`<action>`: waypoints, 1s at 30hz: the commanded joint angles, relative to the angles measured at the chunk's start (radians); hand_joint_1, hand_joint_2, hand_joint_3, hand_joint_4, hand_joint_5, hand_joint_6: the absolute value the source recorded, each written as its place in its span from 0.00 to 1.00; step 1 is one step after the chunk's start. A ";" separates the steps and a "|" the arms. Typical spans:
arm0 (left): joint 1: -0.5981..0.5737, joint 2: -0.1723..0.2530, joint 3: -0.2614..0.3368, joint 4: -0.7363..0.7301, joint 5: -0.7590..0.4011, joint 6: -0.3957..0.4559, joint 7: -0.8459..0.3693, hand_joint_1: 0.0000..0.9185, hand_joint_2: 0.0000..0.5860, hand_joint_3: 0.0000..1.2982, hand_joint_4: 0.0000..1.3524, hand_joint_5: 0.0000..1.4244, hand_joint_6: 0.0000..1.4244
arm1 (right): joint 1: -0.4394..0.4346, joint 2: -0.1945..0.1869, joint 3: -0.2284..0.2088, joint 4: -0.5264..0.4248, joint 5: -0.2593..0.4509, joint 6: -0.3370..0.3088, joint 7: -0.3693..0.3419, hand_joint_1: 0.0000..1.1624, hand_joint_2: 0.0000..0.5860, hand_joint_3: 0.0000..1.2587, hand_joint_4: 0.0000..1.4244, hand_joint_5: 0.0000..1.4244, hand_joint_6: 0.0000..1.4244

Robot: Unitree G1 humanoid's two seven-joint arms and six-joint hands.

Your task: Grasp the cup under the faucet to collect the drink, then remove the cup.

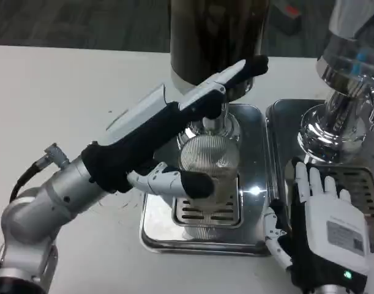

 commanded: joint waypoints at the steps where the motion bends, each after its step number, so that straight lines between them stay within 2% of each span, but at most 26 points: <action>1: 0.000 0.017 -0.025 -0.006 0.082 -0.051 0.028 0.00 0.15 0.00 0.00 0.00 0.00 | -0.013 -0.004 -0.009 0.002 0.014 -0.002 -0.002 0.06 0.92 0.00 0.00 0.00 0.00; 10: -0.002 0.049 -0.046 -0.007 0.200 -0.102 0.124 0.00 0.15 0.00 0.00 0.00 0.00 | -0.009 0.003 -0.018 0.000 0.066 -0.009 -0.013 0.07 0.93 0.00 0.00 0.00 0.00; 17: -0.004 0.068 -0.068 -0.008 0.227 -0.110 0.178 0.00 0.15 0.00 0.00 0.00 0.00 | -0.010 0.005 -0.025 -0.006 0.094 -0.016 -0.023 0.07 0.93 0.00 0.00 0.00 0.00; 21: -0.010 0.076 -0.070 -0.004 0.255 -0.125 0.207 0.00 0.15 0.00 0.00 0.00 0.00 | 0.003 0.020 -0.068 -0.019 0.181 -0.050 -0.039 0.08 0.94 0.00 0.00 0.00 0.00; 30: -0.014 0.088 -0.091 0.000 0.300 -0.134 0.246 0.00 0.16 0.00 0.00 0.00 0.00 | 0.004 0.017 -0.092 -0.035 0.226 -0.068 -0.044 0.09 0.95 0.00 0.00 0.00 0.00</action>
